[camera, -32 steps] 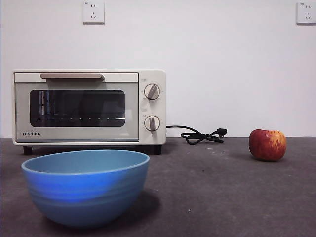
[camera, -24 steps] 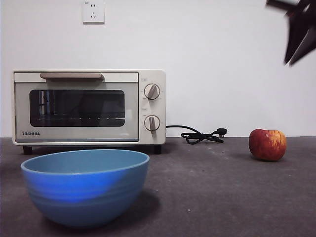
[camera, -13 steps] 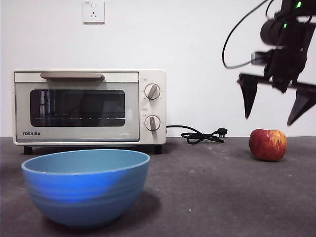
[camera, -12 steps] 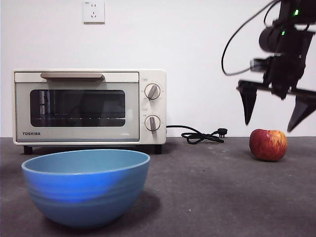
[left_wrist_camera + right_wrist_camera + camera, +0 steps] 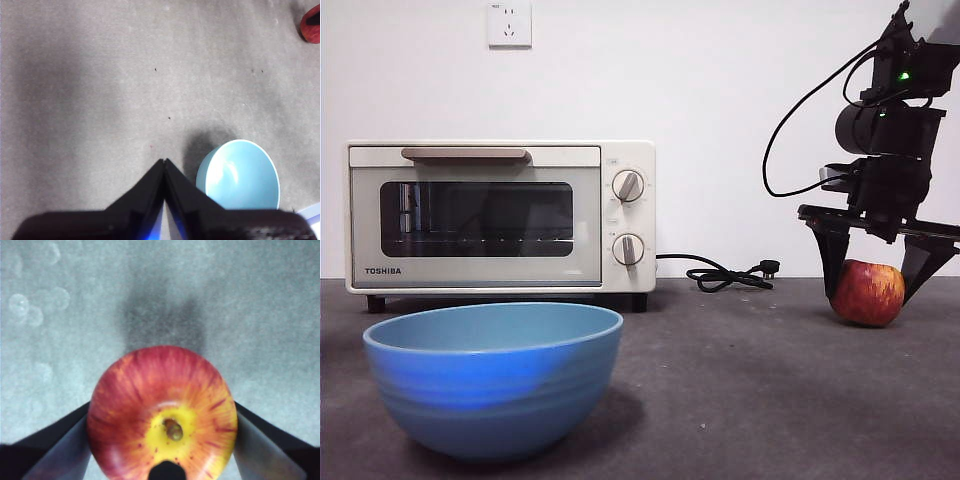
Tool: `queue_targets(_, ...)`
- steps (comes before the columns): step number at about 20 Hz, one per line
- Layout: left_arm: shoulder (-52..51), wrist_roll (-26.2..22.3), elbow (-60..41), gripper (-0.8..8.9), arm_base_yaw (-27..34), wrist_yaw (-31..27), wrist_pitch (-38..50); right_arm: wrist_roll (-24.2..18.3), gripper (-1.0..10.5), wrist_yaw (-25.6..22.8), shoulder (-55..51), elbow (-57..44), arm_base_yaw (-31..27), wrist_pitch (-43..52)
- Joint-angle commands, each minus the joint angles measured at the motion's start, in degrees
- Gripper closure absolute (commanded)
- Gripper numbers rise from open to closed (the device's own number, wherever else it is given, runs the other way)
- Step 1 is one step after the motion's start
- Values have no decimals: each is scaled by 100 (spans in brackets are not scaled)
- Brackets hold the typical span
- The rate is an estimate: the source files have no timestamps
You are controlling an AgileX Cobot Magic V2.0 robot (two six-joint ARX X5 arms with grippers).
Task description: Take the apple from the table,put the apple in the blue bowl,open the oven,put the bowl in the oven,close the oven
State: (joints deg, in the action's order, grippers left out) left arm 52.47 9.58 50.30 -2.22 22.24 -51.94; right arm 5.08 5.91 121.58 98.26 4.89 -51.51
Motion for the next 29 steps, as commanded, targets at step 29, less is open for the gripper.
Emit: queue_targets(29,15,-278,7,818,-13,24,17,479,949,-39,-2153,-2037,5587,704)
